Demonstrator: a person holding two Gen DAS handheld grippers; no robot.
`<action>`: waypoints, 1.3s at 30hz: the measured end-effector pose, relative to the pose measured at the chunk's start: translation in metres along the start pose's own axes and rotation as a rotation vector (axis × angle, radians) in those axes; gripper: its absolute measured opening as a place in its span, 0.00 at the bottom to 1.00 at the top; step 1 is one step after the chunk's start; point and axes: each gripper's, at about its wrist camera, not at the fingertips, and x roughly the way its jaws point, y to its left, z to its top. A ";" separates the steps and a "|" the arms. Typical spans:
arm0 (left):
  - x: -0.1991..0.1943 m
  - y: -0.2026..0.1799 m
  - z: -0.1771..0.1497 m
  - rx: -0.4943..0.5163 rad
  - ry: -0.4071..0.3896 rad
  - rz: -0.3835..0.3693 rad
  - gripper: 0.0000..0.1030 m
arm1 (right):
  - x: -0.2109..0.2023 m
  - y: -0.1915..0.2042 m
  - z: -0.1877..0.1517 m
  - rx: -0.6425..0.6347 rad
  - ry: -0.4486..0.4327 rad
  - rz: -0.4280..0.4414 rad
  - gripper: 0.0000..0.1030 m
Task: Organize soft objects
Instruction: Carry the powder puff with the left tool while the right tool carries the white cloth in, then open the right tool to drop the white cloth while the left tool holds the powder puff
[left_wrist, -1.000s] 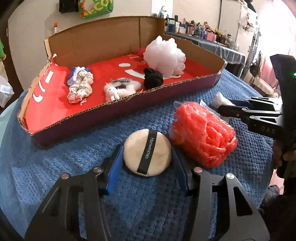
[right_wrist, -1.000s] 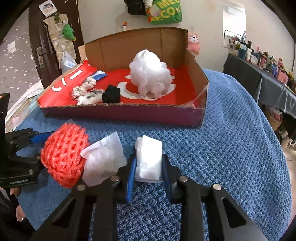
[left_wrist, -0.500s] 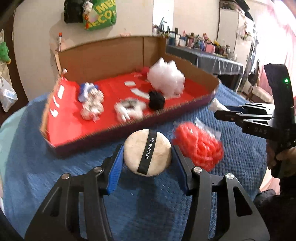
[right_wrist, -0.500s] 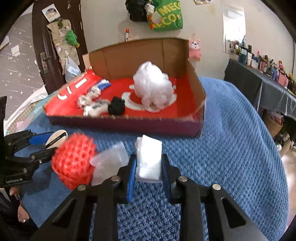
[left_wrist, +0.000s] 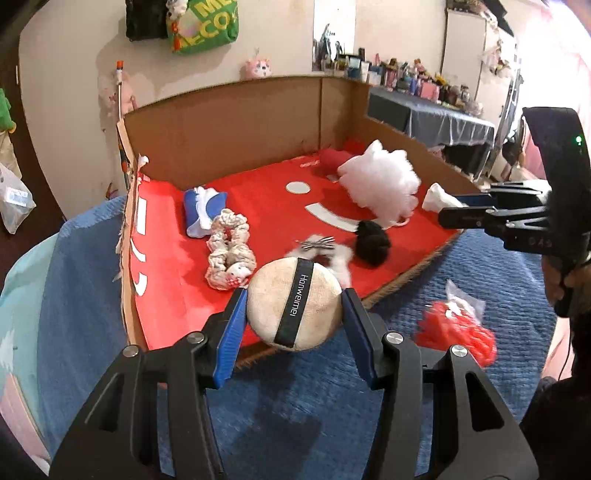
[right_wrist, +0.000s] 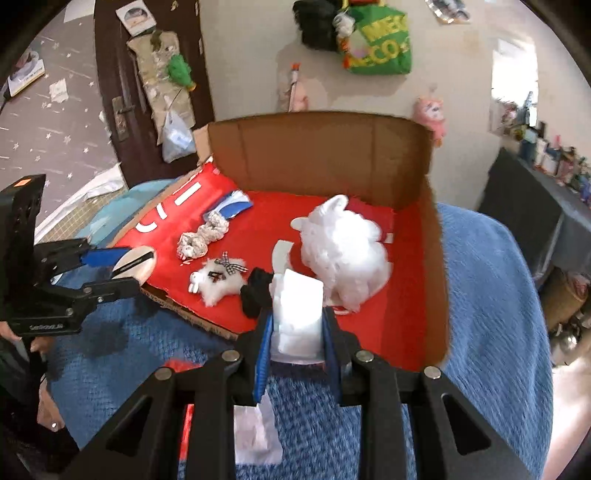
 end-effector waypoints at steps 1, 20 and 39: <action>0.003 0.002 0.001 0.002 0.011 -0.005 0.48 | 0.007 -0.001 0.003 0.000 0.020 0.017 0.27; 0.043 0.019 0.008 0.038 0.153 -0.032 0.48 | 0.073 -0.012 0.018 -0.048 0.259 0.076 0.27; 0.052 0.024 0.011 0.056 0.188 -0.051 0.49 | 0.084 -0.016 0.020 -0.091 0.327 0.080 0.27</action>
